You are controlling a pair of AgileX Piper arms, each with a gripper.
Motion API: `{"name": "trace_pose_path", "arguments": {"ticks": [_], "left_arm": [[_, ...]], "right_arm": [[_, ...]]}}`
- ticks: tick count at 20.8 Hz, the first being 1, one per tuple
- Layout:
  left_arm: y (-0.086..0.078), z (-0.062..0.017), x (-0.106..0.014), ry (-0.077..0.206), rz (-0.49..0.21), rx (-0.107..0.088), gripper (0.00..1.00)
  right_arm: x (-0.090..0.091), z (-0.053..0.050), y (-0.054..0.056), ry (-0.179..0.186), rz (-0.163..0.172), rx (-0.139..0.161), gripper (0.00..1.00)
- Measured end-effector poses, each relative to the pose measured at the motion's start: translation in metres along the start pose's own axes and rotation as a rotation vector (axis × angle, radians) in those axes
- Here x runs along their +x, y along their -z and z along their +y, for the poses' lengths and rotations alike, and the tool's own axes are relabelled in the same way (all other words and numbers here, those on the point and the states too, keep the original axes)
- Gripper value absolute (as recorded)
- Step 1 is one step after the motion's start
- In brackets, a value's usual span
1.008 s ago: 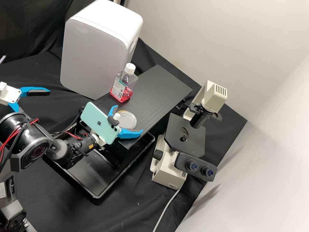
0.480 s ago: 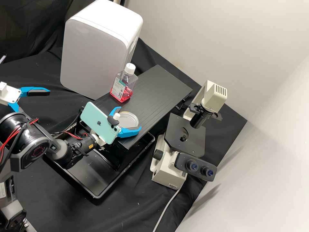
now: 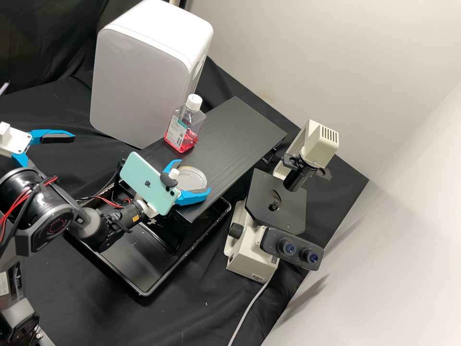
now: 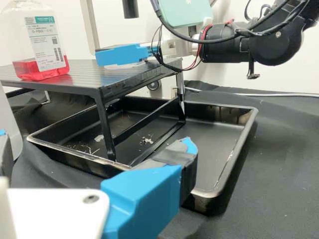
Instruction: Remove the lid from the petri dish
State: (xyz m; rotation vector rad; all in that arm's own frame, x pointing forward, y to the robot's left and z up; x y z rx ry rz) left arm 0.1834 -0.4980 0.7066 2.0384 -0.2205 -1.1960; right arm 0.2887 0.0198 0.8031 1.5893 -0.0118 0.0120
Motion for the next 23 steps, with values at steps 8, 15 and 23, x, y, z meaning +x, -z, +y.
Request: {"name": "trace_pose_path", "arguments": {"ticks": [8,15,23], "left_arm": [[0.0,0.0,0.0,0.0,0.0,0.0,1.0],[0.0,0.0,0.0,0.0,0.0,0.0,1.0],[0.0,0.0,0.0,0.0,0.0,0.0,1.0]], "right_arm": [[0.0,0.0,0.0,0.0,0.0,0.0,0.0],[-0.008,0.009,0.008,-0.04,0.038,0.005,0.0],[-0.015,0.015,0.012,-0.076,0.076,0.018,0.0]]}}
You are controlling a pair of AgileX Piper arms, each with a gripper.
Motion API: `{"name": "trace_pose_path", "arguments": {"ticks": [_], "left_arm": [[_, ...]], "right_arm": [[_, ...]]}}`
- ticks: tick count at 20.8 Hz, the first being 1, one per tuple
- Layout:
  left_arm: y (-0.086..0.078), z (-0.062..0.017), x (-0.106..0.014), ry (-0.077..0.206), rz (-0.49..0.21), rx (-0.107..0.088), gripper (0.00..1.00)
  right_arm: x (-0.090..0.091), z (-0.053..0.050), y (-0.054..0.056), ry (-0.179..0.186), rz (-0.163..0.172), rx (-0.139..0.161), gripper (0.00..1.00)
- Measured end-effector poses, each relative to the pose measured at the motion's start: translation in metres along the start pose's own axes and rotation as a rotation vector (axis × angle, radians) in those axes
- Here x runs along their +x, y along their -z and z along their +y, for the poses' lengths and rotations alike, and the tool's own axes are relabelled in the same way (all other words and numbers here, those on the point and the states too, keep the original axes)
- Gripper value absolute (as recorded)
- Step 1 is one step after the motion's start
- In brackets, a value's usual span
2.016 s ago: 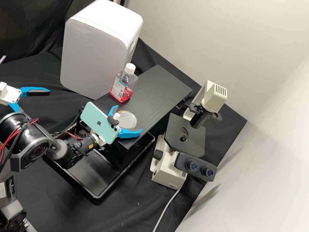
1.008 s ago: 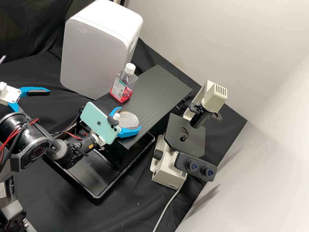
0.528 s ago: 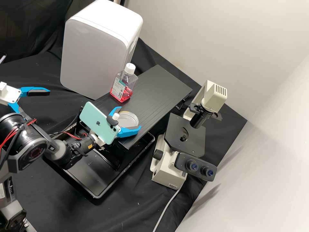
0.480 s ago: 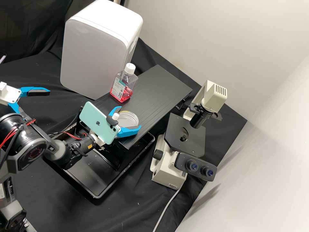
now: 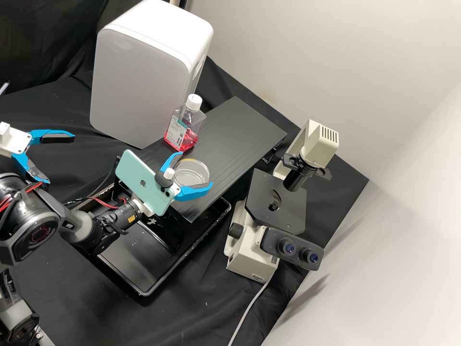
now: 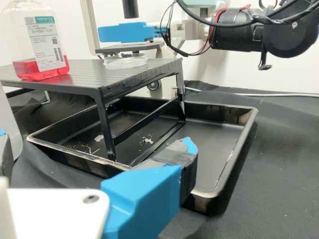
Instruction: Remove the lid from the petri dish
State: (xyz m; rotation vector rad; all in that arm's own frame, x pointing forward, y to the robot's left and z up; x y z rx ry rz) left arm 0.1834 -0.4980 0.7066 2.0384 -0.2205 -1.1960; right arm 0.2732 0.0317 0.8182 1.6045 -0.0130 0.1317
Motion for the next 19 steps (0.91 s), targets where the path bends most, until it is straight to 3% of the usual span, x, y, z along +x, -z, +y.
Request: {"name": "trace_pose_path", "arguments": {"ticks": [7,9,14,19], "left_arm": [[0.0,0.0,0.0,0.0,0.0,0.0,1.0],[0.0,0.0,0.0,0.0,0.0,0.0,1.0],[0.0,0.0,0.0,0.0,0.0,0.0,1.0],[0.0,0.0,0.0,0.0,0.0,0.0,1.0]], "right_arm": [[0.0,0.0,0.0,0.0,0.0,0.0,0.0],[0.0,-0.004,0.004,0.016,0.015,-0.002,0.0],[-0.002,-0.019,0.015,0.067,0.061,-0.062,0.0],[-0.002,-0.03,0.019,0.102,0.078,-0.077,0.0]]}}
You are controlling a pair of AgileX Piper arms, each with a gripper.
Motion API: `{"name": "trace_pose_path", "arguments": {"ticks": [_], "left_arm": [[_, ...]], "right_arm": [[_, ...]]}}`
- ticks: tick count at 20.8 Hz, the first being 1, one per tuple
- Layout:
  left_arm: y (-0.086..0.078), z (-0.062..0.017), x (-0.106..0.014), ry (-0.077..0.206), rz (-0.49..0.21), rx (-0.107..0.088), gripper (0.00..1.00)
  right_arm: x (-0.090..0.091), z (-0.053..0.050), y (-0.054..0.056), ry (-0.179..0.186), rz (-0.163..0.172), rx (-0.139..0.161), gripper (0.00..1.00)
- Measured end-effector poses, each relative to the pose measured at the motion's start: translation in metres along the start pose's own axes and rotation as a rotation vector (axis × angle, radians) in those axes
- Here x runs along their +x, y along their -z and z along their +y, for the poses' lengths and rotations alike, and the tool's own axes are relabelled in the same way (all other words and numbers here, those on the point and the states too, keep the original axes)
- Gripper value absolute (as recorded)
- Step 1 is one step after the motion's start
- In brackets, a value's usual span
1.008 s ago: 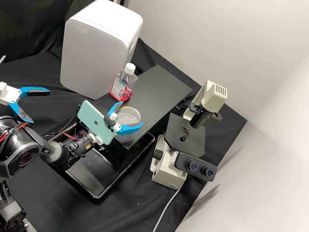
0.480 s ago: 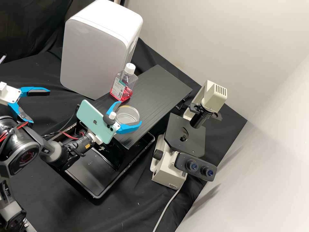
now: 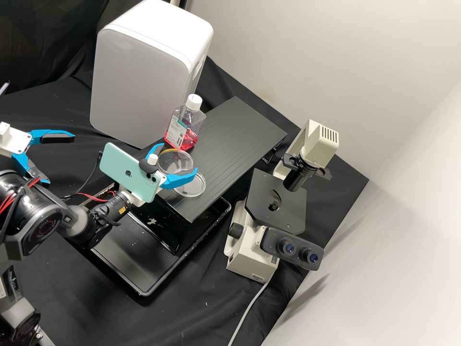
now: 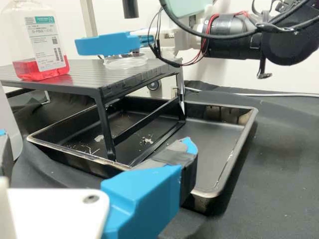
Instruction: Remove the lid from the petri dish
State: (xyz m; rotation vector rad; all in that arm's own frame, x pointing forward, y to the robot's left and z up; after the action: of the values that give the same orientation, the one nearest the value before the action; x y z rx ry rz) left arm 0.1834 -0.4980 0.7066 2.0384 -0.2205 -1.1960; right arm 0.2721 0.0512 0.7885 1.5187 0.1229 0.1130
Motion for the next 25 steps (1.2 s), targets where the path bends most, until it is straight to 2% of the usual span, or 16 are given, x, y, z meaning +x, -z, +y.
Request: {"name": "trace_pose_path", "arguments": {"ticks": [5,10,11,13,19,25], "left_arm": [[0.0,0.0,0.0,0.0,0.0,0.0,1.0],[0.0,0.0,0.0,0.0,0.0,0.0,1.0],[0.0,0.0,0.0,0.0,0.0,0.0,1.0],[0.0,0.0,0.0,0.0,0.0,0.0,1.0],[0.0,0.0,0.0,0.0,0.0,0.0,1.0],[0.0,0.0,0.0,0.0,0.0,0.0,1.0]], "right_arm": [[0.001,-0.005,-0.003,0.013,-0.016,-0.009,0.0],[0.002,-0.016,-0.003,0.048,-0.018,-0.008,0.0],[0.003,-0.017,-0.003,0.05,-0.017,-0.016,0.0],[0.003,-0.017,-0.002,0.051,-0.015,-0.029,0.0],[0.005,-0.019,0.003,0.057,0.004,-0.031,0.0],[0.005,-0.019,0.003,0.057,0.004,-0.032,0.0]]}}
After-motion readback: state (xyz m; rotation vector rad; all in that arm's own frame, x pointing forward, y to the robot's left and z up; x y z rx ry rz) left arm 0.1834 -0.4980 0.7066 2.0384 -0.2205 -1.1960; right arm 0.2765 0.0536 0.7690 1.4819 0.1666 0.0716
